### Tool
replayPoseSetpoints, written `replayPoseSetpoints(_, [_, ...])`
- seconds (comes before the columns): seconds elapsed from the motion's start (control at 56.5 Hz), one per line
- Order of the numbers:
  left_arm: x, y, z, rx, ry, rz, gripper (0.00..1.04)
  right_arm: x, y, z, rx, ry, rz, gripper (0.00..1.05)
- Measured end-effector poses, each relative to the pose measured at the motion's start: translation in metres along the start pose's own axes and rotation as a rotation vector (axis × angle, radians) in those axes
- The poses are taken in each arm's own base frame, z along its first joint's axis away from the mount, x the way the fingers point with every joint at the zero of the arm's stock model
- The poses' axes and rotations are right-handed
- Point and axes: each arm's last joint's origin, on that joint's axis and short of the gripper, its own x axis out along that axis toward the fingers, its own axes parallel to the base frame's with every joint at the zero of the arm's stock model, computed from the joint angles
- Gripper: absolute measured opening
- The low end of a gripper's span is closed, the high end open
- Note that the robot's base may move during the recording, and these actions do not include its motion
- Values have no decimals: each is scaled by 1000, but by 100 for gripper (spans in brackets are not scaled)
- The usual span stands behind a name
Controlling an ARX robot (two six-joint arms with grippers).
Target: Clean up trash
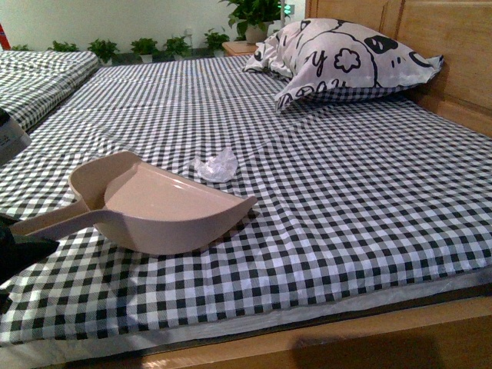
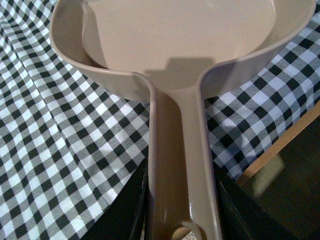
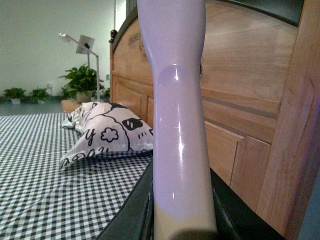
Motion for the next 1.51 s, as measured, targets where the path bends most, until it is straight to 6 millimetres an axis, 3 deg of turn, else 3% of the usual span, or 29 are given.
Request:
replayPoseSetpoints(0.584, [6,2,-5,-7,13,-1,29,0,0,0,1,2,2,21])
replayPoseSetpoints(0.726, [6,2,-5,-7,13,0,29,31,14,7,-114,343,208,21])
replayPoseSetpoints(0.868, [6,2,-5,-8,13,-2,29,68,40,-9,-169,580,371,20])
replayPoseSetpoints(1.133, [6,2,-6,-8,14,-1,29,139,102,-61,-185,733,536,20])
replayPoseSetpoints(1.222, [6,2,-6,-8,14,-1,29,166,133,-83,-193,771,589,20])
replayPoseSetpoints(1.505, [6,2,-6,-8,14,-1,29,185,187,-133,-230,861,654,20])
